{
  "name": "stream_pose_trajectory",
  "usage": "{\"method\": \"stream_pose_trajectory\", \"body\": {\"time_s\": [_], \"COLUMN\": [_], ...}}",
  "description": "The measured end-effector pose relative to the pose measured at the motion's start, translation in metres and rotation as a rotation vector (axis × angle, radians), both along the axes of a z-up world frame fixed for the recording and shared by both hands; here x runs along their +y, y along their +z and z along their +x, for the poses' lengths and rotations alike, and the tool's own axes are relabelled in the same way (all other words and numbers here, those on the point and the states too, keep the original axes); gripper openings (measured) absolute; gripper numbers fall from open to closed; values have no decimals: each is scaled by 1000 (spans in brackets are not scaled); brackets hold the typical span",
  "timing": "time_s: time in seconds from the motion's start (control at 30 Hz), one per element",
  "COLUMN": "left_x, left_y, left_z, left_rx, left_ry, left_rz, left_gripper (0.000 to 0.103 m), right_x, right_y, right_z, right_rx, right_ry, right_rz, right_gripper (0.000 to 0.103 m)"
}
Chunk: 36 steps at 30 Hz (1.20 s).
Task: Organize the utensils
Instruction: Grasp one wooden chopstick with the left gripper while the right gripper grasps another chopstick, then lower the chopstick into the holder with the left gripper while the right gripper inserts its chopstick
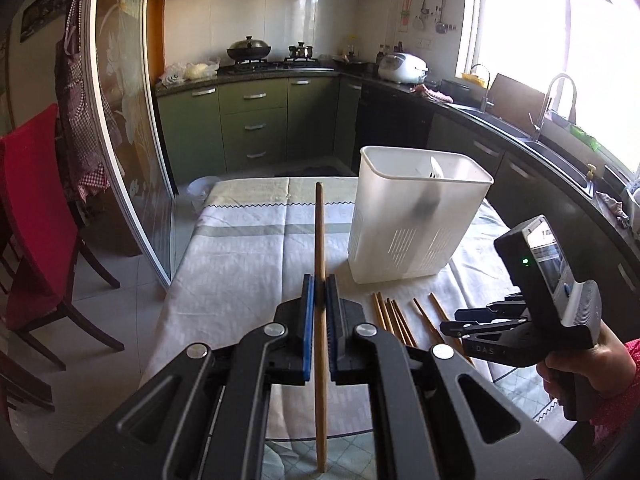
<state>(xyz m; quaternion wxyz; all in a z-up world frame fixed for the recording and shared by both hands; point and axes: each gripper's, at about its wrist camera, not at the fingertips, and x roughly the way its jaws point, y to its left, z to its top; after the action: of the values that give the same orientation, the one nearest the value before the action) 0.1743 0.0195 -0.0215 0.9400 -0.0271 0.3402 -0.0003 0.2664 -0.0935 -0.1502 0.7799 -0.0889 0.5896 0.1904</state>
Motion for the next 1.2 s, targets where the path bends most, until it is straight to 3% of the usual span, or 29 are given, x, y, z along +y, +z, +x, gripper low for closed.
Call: {"method": "stream_pose_trajectory", "body": {"time_s": [0.1,0.23,0.5,0.83,1.2], "left_x": [-2,-3,-1,-1,-14], "left_y": [3,7,12,45,113], "left_z": [-11,-23,-28,-33,0], "left_rx": [-35,-58,-72,-107,-144], "left_ry": [-9,-27,-41,-77,-130], "left_rz": [5,11,-7,-46,-76], "left_gripper": [5,5,5,5,5], "right_x": [8,20,21,-22,-72], "right_y": [-1,-2,10,95,184], "right_z": [1,-1,6,-29,-75], "right_rx": [-13,-25,-64,-236,-392], "right_ry": [-2,11,-13,-31,-36], "right_rz": [-41,-49,-15,152,332], "right_gripper": [22,8,7,6,7]}}
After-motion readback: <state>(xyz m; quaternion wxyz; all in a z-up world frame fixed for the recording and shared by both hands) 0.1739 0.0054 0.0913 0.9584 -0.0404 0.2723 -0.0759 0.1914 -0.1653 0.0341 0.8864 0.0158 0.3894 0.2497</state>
